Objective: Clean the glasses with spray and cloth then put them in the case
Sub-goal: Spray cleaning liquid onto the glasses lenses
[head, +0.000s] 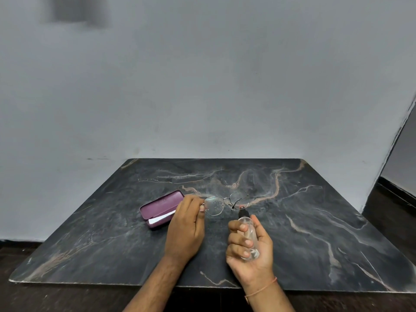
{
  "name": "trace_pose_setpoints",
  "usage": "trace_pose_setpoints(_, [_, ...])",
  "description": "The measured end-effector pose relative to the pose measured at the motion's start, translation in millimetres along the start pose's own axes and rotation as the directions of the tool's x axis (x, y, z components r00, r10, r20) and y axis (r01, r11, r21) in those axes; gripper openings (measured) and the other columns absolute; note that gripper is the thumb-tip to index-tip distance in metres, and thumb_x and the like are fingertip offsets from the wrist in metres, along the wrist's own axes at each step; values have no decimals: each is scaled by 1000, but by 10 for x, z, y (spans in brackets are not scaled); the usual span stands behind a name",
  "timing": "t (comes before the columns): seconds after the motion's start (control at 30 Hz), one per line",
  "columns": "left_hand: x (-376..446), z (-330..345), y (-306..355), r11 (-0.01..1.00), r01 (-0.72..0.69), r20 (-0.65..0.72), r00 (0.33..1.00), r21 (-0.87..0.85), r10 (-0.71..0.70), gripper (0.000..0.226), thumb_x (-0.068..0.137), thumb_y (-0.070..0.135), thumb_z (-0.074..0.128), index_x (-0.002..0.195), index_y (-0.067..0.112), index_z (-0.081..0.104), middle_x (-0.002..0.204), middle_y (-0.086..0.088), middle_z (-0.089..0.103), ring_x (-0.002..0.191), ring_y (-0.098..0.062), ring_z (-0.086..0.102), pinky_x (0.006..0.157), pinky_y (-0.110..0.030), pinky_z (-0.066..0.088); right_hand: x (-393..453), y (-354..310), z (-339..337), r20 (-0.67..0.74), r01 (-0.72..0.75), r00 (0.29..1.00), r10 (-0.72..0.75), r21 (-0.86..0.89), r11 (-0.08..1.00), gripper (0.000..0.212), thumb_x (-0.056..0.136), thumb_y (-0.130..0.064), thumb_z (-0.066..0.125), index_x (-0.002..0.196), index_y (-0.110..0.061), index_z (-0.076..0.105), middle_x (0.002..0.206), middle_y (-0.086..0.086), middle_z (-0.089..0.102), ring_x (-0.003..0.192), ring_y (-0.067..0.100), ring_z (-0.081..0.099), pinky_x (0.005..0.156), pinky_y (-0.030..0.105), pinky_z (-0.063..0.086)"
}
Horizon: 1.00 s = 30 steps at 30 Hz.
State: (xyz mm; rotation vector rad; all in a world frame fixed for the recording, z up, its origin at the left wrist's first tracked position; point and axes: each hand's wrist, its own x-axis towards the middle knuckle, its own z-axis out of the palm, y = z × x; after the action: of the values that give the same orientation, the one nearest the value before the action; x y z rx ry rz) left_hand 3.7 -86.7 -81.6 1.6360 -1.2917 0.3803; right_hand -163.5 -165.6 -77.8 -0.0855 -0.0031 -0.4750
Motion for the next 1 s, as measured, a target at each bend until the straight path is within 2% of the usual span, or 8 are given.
trace_pose_setpoints(0.13, [5,5,0,1000,-10,3,1000,-5,10,23,118,31,38,98,30,49,100,17,49,91,-16,53,80,-36,48,23,19,2,-8,26,1000,-27,-70,997,62,108,-49,37,69,-6,60,66,0,54,34,11,53,24,25,40])
trace_pose_setpoints(0.33, [-1,-1,22,1000,2,-2,1000,-2,-2,21,118,31,37,98,34,46,100,16,50,90,-17,53,79,-39,49,-24,42,-24,28,-13,1000,13,-1,1000,54,108,-48,39,77,-7,56,69,2,55,35,13,55,25,25,41])
trace_pose_setpoints(0.47, [-3,-2,22,1000,12,3,1000,-11,-12,21,117,29,39,99,32,49,100,16,50,91,-16,54,80,-39,49,-122,53,41,-63,127,990,-130,-48,991,38,101,-44,48,82,-12,55,69,0,54,36,10,51,25,23,39])
trace_pose_setpoints(0.6, [-3,0,19,1000,3,5,1000,-6,-3,21,118,31,38,99,36,46,100,17,50,92,-15,54,80,-36,49,-215,-48,138,-158,294,919,-361,-336,895,37,102,-45,47,82,-18,63,71,1,56,41,13,48,31,24,37])
trace_pose_setpoints(0.7, [-8,9,-1,1000,8,9,1000,-1,-8,22,117,31,38,100,31,50,102,17,51,93,-14,55,80,-34,48,-223,-256,216,-125,368,849,-514,-558,744,45,103,-39,41,76,-24,74,74,2,62,47,17,52,40,26,41])
trace_pose_setpoints(0.77, [-10,9,-3,1000,12,8,1000,0,-12,21,117,31,38,101,30,52,103,17,52,95,-11,55,81,-30,47,-168,-463,262,-80,381,785,-615,-719,581,30,105,-33,43,96,-17,66,84,5,61,51,19,55,42,29,45])
trace_pose_setpoints(0.87, [-8,7,1,1000,8,8,1000,-6,-8,21,117,30,39,104,29,56,107,17,54,97,-9,55,84,-27,46,-38,-818,273,43,313,684,-728,-919,240,17,114,-26,46,129,-19,48,97,5,62,69,21,63,50,39,56])
trace_pose_setpoints(1.0, [-10,5,-2,1000,14,11,1000,-5,-13,23,118,31,39,105,26,58,108,17,55,98,-13,57,85,-32,49,76,-1217,113,292,155,705,-646,-953,-261,38,112,-30,52,146,-35,35,113,-1,68,100,20,69,84,36,57])
